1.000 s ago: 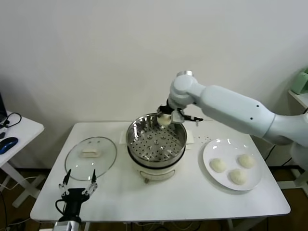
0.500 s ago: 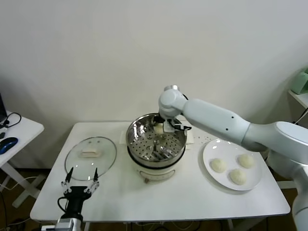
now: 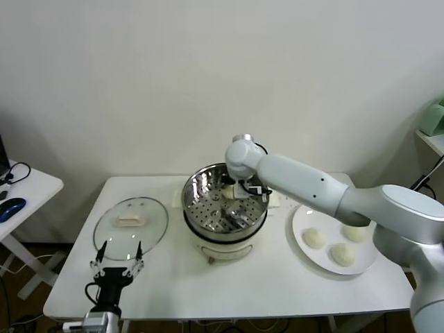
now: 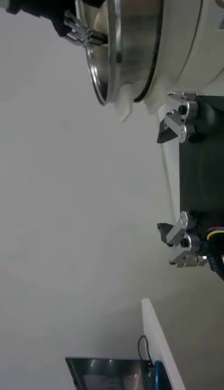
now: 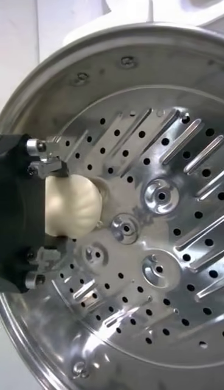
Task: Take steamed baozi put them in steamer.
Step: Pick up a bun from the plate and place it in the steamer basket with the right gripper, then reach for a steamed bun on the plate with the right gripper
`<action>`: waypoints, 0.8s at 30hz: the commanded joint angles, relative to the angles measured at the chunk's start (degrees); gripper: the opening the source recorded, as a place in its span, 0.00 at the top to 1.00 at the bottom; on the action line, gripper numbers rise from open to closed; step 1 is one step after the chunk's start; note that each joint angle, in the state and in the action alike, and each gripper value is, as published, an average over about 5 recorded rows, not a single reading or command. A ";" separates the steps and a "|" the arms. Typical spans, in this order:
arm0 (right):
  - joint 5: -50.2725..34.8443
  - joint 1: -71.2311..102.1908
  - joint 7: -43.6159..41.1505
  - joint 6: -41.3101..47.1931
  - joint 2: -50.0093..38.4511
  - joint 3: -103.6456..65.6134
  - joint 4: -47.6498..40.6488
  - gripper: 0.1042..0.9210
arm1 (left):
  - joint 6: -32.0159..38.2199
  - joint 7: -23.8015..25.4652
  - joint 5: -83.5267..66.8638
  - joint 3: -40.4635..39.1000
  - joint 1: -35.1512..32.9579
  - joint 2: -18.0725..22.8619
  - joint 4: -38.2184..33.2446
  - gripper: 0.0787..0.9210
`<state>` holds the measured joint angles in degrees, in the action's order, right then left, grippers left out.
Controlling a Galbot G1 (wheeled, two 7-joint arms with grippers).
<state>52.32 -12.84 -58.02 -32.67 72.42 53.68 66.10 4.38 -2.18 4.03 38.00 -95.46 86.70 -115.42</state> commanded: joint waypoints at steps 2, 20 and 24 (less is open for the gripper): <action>1.46 0.06 0.23 -2.33 -0.29 -1.21 0.45 0.15 | -0.18 -0.13 0.02 0.01 0.17 0.11 0.22 0.12; -52.90 -30.22 -7.82 15.96 -22.84 16.70 13.46 0.12 | 0.06 -1.35 -0.59 -0.87 0.48 -0.90 -1.15 0.12; -73.58 -34.38 -4.12 29.53 -31.31 26.89 14.41 0.12 | 1.23 -1.10 -2.77 -1.58 0.75 -2.00 -1.45 0.12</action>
<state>18.38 -32.62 -62.80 -24.20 55.89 63.66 76.91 4.34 -3.29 3.62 37.02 -94.97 85.88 -116.61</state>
